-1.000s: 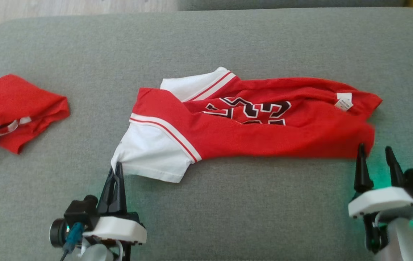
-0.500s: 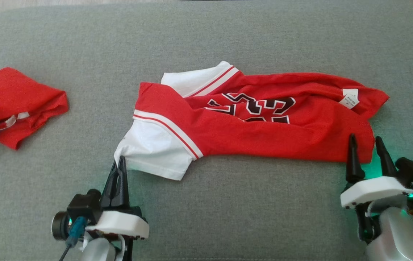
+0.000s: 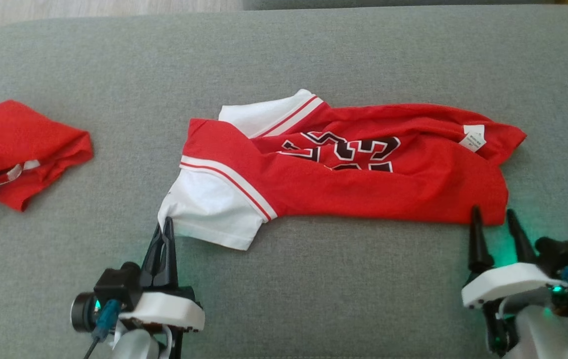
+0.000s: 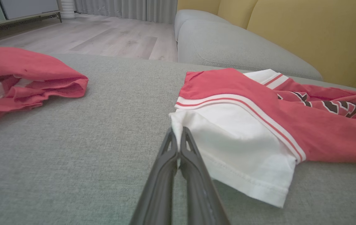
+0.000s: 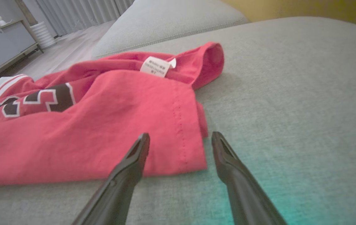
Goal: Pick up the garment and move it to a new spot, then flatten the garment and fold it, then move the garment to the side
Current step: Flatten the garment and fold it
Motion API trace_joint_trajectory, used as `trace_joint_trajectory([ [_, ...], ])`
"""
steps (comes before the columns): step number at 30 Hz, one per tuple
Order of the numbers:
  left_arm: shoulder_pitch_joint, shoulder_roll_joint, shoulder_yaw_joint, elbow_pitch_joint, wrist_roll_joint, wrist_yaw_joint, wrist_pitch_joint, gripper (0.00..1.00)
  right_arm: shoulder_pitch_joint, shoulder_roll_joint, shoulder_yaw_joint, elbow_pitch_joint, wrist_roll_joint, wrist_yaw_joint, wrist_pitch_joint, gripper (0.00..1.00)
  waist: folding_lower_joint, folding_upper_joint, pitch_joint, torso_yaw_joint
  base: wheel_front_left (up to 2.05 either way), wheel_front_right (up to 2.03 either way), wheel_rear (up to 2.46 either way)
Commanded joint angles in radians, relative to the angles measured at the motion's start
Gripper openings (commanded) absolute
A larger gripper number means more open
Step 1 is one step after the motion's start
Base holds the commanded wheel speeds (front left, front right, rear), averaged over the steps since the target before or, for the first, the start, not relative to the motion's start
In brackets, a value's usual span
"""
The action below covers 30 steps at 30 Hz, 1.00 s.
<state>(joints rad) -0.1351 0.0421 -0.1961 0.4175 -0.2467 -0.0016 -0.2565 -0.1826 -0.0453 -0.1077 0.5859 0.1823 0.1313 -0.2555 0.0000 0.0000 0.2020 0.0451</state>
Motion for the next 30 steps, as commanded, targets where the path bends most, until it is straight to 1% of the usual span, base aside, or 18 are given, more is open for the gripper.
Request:
trace_joint_trajectory([
  [1, -0.007, 0.008, 0.027, -0.022, 0.001, -0.004, -0.005, 0.0, -0.009, -0.011, 0.039, -0.01, 0.013, -0.001, -0.006, 1.0, 0.0, 0.0, -0.001, 0.003, 0.0, 0.0, 0.0],
  [9, -0.007, 0.008, 0.028, -0.024, 0.0, -0.001, -0.005, 0.0, -0.029, -0.022, 0.063, 0.048, 0.042, -0.001, -0.006, 1.0, 0.0, 0.0, 0.009, 0.01, 0.0, 0.0, 0.0],
  [12, -0.01, 0.008, 0.03, -0.024, 0.002, -0.002, -0.005, 0.0, -0.043, -0.028, 0.088, 0.069, 0.044, -0.001, -0.006, 1.0, 0.0, 0.0, 0.013, 0.011, 0.0, 0.0, 0.0],
  [13, -0.011, 0.008, 0.03, -0.023, 0.002, -0.003, -0.005, 0.0, -0.047, -0.029, 0.097, 0.07, 0.046, -0.001, -0.006, 0.87, 0.0, 0.0, 0.013, 0.011, 0.0, 0.0, 0.0],
  [14, -0.012, 0.008, 0.03, -0.022, 0.002, -0.003, -0.005, 0.0, -0.048, -0.03, 0.107, 0.07, 0.049, -0.001, -0.006, 0.36, 0.0, 0.0, 0.012, 0.011, 0.0, 0.0, 0.0],
  [15, -0.011, 0.008, 0.031, -0.022, 0.002, -0.004, -0.005, 0.0, -0.048, -0.031, 0.115, 0.064, 0.053, -0.001, -0.006, 0.0, 0.0, 0.0, 0.009, 0.011, 0.0, 0.0, 0.0],
  [19, -0.007, 0.008, 0.033, -0.027, 0.001, -0.004, -0.005, 0.0, -0.031, -0.037, 0.132, 0.021, 0.068, -0.001, -0.006, 0.0, 0.0, 0.0, -0.009, 0.007, 0.0, 0.0, 0.0],
  [24, -0.004, 0.008, 0.054, -0.071, 0.003, -0.014, -0.005, 0.0, -0.007, -0.044, 0.127, -0.133, 0.112, -0.001, -0.006, 0.0, 0.0, 0.0, -0.068, -0.012, 0.0, 0.0, 0.0],
  [28, -0.056, 0.009, 0.094, -0.14, 0.048, -0.045, -0.005, 0.0, -0.03, -0.06, 0.136, -0.274, 0.149, -0.001, -0.006, 0.0, 0.0, 0.0, -0.126, -0.027, 0.0, 0.0, 0.0],
  [30, -0.106, 0.024, 0.111, -0.177, 0.077, -0.067, -0.005, 0.0, -0.054, -0.077, 0.14, -0.333, 0.167, -0.001, -0.006, 0.0, 0.0, 0.0, -0.159, -0.031, 0.0, 0.0, 0.0],
])
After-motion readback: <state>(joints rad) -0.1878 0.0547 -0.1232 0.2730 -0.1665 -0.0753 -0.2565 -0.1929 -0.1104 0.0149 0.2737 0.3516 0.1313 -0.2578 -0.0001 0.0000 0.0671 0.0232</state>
